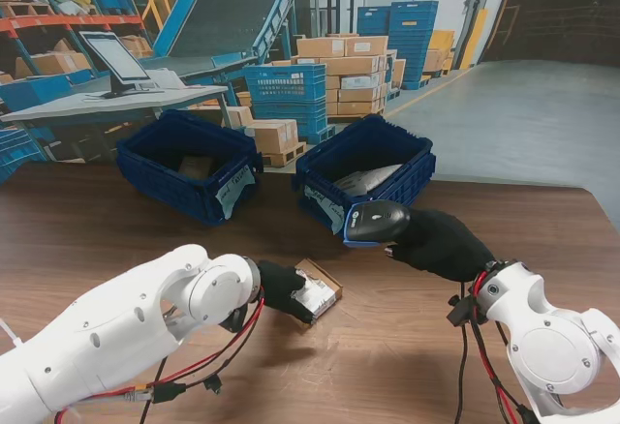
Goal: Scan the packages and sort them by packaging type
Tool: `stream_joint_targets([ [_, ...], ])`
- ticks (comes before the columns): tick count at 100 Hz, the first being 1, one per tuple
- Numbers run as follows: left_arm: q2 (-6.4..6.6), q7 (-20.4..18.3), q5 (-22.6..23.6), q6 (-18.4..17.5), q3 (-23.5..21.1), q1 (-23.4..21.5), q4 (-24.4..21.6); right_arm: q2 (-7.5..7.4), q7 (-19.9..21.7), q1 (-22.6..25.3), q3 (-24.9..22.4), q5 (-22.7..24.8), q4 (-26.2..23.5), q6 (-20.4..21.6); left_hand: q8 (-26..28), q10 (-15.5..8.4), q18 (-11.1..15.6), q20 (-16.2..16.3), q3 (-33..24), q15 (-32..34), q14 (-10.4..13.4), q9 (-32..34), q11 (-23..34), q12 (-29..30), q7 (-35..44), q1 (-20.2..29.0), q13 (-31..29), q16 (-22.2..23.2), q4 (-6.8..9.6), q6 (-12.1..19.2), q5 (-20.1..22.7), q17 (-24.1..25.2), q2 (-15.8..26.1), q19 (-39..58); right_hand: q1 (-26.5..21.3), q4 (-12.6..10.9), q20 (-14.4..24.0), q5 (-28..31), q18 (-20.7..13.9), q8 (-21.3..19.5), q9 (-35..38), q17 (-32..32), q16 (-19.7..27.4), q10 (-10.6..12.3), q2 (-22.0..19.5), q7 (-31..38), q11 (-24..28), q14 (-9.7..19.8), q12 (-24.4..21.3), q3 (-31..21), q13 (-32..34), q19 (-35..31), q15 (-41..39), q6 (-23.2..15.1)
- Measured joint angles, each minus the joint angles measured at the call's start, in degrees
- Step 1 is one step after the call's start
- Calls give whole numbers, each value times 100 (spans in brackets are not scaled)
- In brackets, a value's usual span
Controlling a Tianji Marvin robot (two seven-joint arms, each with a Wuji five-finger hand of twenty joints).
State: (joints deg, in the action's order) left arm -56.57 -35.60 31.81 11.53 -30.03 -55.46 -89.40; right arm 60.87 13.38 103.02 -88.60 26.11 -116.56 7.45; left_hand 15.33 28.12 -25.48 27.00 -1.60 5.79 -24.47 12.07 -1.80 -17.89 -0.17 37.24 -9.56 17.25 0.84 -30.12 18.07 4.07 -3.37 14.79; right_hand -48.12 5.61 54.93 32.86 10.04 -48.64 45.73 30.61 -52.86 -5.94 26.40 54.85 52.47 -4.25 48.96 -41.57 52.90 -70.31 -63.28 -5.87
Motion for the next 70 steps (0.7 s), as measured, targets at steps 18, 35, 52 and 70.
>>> stream_joint_targets([
  [18,-19,73,423,-331,62,82,170,0,25,7,-16,-13,-8,-13,0,-206,-1,0,-1,-6,0,0,0,-9,-72,0,2,0,0,110,-126,67,58,1,0,0,0,0,0,0,0,0,0,0,0,0,0,0,0,0,0,0,0,0],
  [35,-81,177,279,-289,217,324,445,-1,55,-14,4,-19,-2,-19,0,-267,-1,-19,-1,-8,0,0,0,-9,-74,0,4,0,0,131,-126,70,59,1,0,0,0,0,0,0,0,0,0,0,0,0,0,0,0,0,0,0,0,0],
  [52,-149,221,130,-233,439,663,764,-2,88,-35,12,-22,1,-43,2,-518,-1,-77,-1,-34,0,-78,160,-31,-27,0,64,0,0,291,-177,84,58,1,0,0,0,0,0,0,0,0,0,0,0,0,0,0,0,0,0,0,0,0],
  [70,-160,138,242,-304,-127,374,709,-4,118,-47,12,-26,0,-61,8,-625,-1,-79,-1,-78,10,0,301,-68,96,137,64,0,0,383,-74,85,56,1,0,0,0,0,0,0,0,0,0,0,0,0,0,0,0,0,0,0,0,0],
])
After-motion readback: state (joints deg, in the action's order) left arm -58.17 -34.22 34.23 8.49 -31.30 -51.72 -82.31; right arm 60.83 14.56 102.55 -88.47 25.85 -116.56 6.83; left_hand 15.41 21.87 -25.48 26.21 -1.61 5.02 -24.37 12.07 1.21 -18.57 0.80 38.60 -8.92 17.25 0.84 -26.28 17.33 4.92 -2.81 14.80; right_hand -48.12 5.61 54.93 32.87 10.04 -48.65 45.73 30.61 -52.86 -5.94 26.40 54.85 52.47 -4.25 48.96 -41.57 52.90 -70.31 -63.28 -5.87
